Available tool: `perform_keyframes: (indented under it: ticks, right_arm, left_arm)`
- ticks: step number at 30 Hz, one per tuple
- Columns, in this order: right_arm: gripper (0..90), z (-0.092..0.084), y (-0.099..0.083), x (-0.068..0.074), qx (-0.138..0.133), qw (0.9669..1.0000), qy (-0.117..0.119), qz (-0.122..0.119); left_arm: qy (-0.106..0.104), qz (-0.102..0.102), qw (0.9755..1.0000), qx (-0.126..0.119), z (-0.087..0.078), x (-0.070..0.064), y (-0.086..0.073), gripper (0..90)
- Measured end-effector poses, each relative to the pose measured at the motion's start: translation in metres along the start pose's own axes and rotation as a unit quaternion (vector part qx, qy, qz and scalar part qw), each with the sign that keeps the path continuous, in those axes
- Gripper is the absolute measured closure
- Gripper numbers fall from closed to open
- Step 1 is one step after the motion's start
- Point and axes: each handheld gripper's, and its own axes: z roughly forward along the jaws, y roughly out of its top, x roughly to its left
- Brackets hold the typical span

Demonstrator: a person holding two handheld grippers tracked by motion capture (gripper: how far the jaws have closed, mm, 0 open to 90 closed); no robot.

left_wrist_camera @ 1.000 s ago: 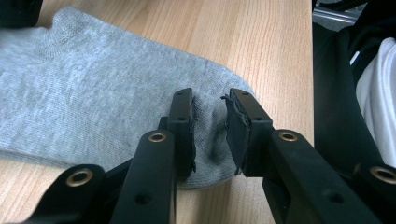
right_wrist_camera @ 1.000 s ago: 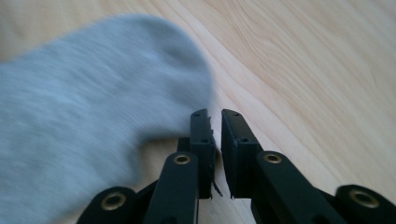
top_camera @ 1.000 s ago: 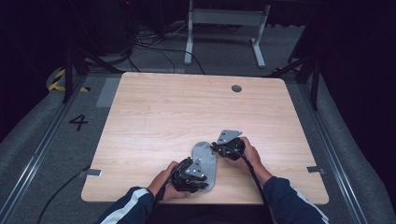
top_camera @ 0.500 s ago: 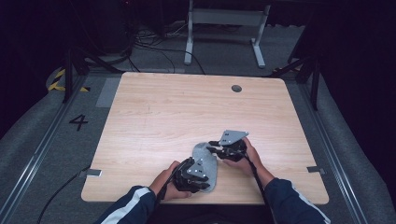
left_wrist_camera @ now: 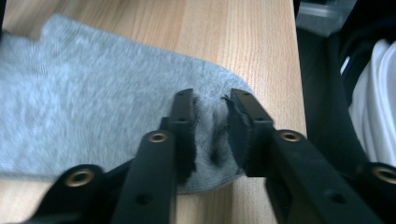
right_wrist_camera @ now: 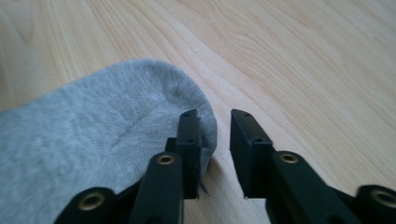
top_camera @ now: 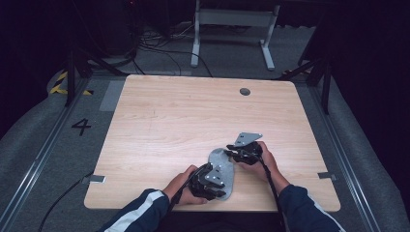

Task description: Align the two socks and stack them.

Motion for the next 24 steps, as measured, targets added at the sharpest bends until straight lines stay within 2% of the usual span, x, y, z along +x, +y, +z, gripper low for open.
perform_keyframes:
  ticks: [2, 3, 4, 5, 7, 9, 10, 14, 16, 19, 21, 24]
  right_arm:
    - [70.8, -0.009, -0.001, -0.002, -0.014, 0.9999, 0.002, 0.0]
    - [69.8, -0.015, -0.002, -0.002, -0.016, 0.9999, 0.002, 0.001]
    - [67.4, -0.027, -0.002, 0.0, -0.022, 0.9996, 0.016, -0.004]
    - [67.4, -0.027, -0.002, 0.0, -0.022, 0.9996, 0.016, -0.004]
    - [66.9, -0.043, -0.001, 0.009, -0.026, 0.9987, 0.026, -0.036]
    - [66.7, -0.053, -0.001, 0.019, -0.034, 0.9975, 0.039, -0.048]
    - [66.7, -0.059, -0.001, 0.028, -0.037, 0.9962, 0.053, -0.058]
    - [68.5, -0.07, -0.007, 0.052, -0.042, 0.9916, 0.092, -0.081]
    - [69.9, -0.073, -0.012, 0.064, -0.039, 0.9879, 0.116, -0.096]
    - [71.2, -0.074, -0.018, 0.078, -0.041, 0.9829, 0.148, -0.101]
    - [71.1, -0.073, -0.02, 0.087, -0.039, 0.9799, 0.159, -0.114]
    - [71.1, -0.069, -0.018, 0.098, -0.045, 0.9762, 0.171, -0.125]
  left_arm:
    - [0.005, 0.007, 0.9999, -0.015, -0.008, 0.001, 0.003, 61.8]
    - [0.013, 0.009, 0.9997, -0.016, -0.013, 0.001, 0.003, 57.9]
    - [0.02, 0.012, 0.9996, -0.017, -0.018, 0.001, 0.003, 57.3]
    - [0.027, 0.01, 0.9993, -0.023, -0.025, 0.002, 0.003, 57.3]
    - [0.039, 0.001, 0.9985, -0.04, -0.036, 0.007, 0.0, 55.9]
    - [0.054, -0.014, 0.9972, -0.05, -0.045, 0.014, -0.005, 53.7]
    - [0.062, -0.018, 0.9969, -0.047, -0.047, 0.016, -0.007, 52.6]
    - [0.086, -0.031, 0.9954, -0.031, -0.041, 0.029, -0.014, 48.7]
    - [0.087, -0.04, 0.995, -0.026, -0.036, 0.036, -0.015, 47.3]
    - [0.091, -0.05, 0.9943, -0.026, -0.029, 0.046, -0.013, 45.9]
    - [0.096, -0.048, 0.994, -0.022, -0.026, 0.052, -0.013, 45.6]
    - [0.083, -0.064, 0.994, -0.029, -0.022, 0.061, -0.014, 46.1]
